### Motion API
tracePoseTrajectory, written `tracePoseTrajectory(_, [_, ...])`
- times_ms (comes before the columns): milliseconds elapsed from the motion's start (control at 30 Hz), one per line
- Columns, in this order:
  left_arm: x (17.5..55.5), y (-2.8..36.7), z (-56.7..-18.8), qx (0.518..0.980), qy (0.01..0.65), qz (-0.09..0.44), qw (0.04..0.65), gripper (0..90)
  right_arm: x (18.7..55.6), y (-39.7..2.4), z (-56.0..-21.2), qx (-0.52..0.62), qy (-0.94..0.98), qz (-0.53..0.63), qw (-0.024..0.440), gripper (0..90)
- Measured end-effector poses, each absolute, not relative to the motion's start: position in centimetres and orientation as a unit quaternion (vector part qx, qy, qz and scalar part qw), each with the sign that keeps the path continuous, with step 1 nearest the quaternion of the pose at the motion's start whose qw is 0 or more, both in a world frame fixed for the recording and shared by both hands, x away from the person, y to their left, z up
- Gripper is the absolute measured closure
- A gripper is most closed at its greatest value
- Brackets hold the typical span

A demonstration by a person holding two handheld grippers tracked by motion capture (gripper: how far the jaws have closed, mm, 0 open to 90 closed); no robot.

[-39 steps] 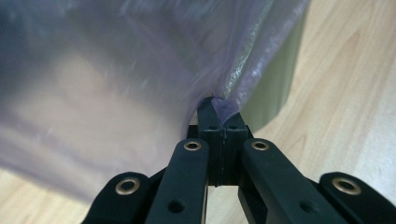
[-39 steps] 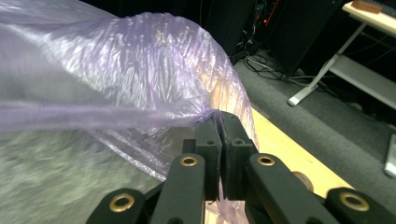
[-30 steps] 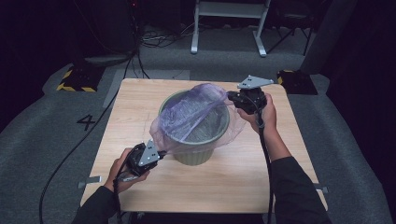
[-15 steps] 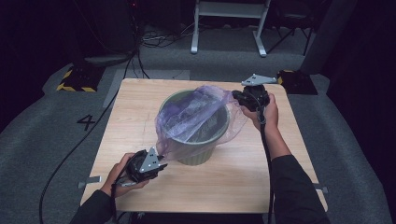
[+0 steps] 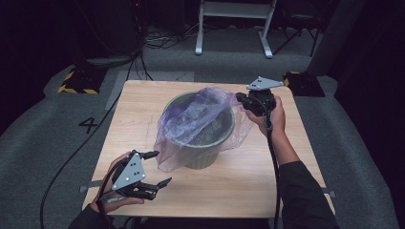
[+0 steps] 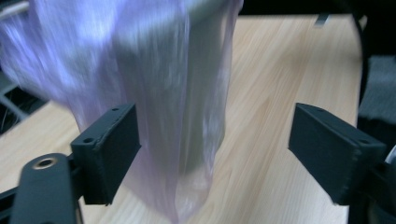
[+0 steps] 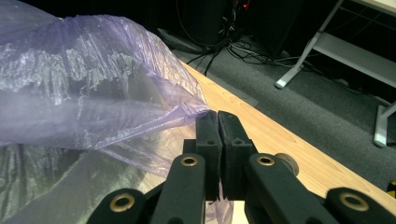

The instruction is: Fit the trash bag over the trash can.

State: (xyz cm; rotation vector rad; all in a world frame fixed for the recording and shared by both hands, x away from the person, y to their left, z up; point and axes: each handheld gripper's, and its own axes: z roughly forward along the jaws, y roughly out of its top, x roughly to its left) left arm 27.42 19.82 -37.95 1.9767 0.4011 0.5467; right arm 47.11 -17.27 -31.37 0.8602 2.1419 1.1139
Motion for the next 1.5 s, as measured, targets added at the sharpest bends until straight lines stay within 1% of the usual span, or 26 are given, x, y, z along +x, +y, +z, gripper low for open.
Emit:
tracePoseTrajectory(133, [28.1, 19.8, -36.0, 0.801, 0.164, 0.236, 0.525, 15.4, 46.9, -17.3, -31.2, 0.317, 0.801, 0.419, 0.287, 87.9])
tracePoseTrajectory(167, [28.1, 19.8, -36.0, 0.801, 0.164, 0.236, 0.525, 15.5, 46.9, -17.2, -31.1, 0.317, 0.801, 0.419, 0.286, 87.8])
tracePoseTrajectory(200, [28.8, 19.8, -34.9, 0.794, 0.169, 0.237, 0.534, 15.5, 46.9, -17.2, -31.1, 0.317, 0.802, 0.418, 0.286, 87.5])
tracePoseTrajectory(333, [31.0, 19.1, -33.1, 0.795, 0.183, 0.247, 0.522, 16.2, 46.8, -17.0, -31.1, 0.312, 0.804, 0.417, 0.288, 86.3])
tracePoseTrajectory(433, [33.0, 18.3, -32.5, 0.81, 0.197, 0.248, 0.494, 21.7, 46.7, -16.8, -30.9, 0.306, 0.805, 0.417, 0.288, 85.6])
tracePoseTrajectory(500, [34.1, 18.1, -32.3, 0.813, 0.201, 0.244, 0.489, 24.2, 46.6, -16.7, -30.8, 0.303, 0.807, 0.416, 0.289, 85.2])
tracePoseTrajectory(567, [35.0, 17.8, -32.3, 0.82, 0.197, 0.238, 0.482, 30.7, 46.5, -16.7, -30.7, 0.301, 0.808, 0.416, 0.289, 85.0])
tracePoseTrajectory(600, [35.0, 17.8, -32.3, 0.82, 0.197, 0.238, 0.482, 31.0, 46.5, -16.7, -30.7, 0.301, 0.808, 0.416, 0.289, 85.0])
tracePoseTrajectory(633, [35.7, 17.6, -32.3, 0.826, 0.198, 0.236, 0.473, 33.7, 46.5, -16.6, -30.6, 0.299, 0.808, 0.418, 0.288, 84.3])
tracePoseTrajectory(733, [36.3, 17.3, -32.3, 0.835, 0.19, 0.24, 0.457, 46.0, 46.5, -16.5, -30.5, 0.297, 0.808, 0.421, 0.287, 81.8])
tracePoseTrajectory(767, [36.4, 17.3, -32.3, 0.837, 0.186, 0.245, 0.453, 55.5, 46.4, -16.5, -30.4, 0.296, 0.808, 0.421, 0.287, 81.6])
tracePoseTrajectory(800, [36.4, 17.3, -32.3, 0.837, 0.186, 0.245, 0.453, 61.4, 46.4, -16.4, -30.3, 0.293, 0.808, 0.423, 0.288, 81.6])
tracePoseTrajectory(833, [36.5, 17.3, -32.3, 0.835, 0.186, 0.253, 0.451, 61.4, 46.4, -16.4, -30.3, 0.293, 0.808, 0.423, 0.288, 81.6])
tracePoseTrajectory(867, [36.6, 17.4, -32.2, 0.836, 0.182, 0.264, 0.445, 68.2, 46.4, -16.4, -30.3, 0.292, 0.807, 0.425, 0.287, 81.6])
tracePoseTrajectory(900, [36.8, 17.5, -32.0, 0.832, 0.185, 0.27, 0.448, 78.3, 46.4, -16.4, -30.3, 0.291, 0.808, 0.425, 0.286, 82.6])
tracePoseTrajectory(967, [37.2, 17.9, -31.9, 0.825, 0.191, 0.273, 0.457, 84.0, 46.4, -16.3, -30.3, 0.289, 0.809, 0.426, 0.285, 84.3])
tracePoseTrajectory(1100, [38.4, 18.8, -31.8, 0.816, 0.207, 0.262, 0.471, 87.3, 46.7, -16.4, -30.6, 0.289, 0.809, 0.428, 0.28, 84.9])
tracePoseTrajectory(1133, [39.1, 19.4, -31.9, 0.807, 0.22, 0.245, 0.49, 87.3, 46.7, -16.4, -30.7, 0.29, 0.81, 0.427, 0.279, 85.2])
tracePoseTrajectory(1200, [40.1, 20.1, -31.9, 0.799, 0.238, 0.232, 0.501, 87.9, 47.0, -16.2, -31.0, 0.288, 0.813, 0.423, 0.277, 85.8])
tracePoseTrajectory(1300, [41.6, 21.2, -32.0, 0.784, 0.262, 0.248, 0.505, 87.8, 47.3, -16.1, -31.3, 0.287, 0.815, 0.42, 0.277, 86.2])
tracePoseTrajectory(1500, [44.1, 21.9, -32.7, 0.776, 0.294, 0.245, 0.501, 87.8, 48.4, -15.7, -32.1, 0.292, 0.817, 0.414, 0.274, 85.9])
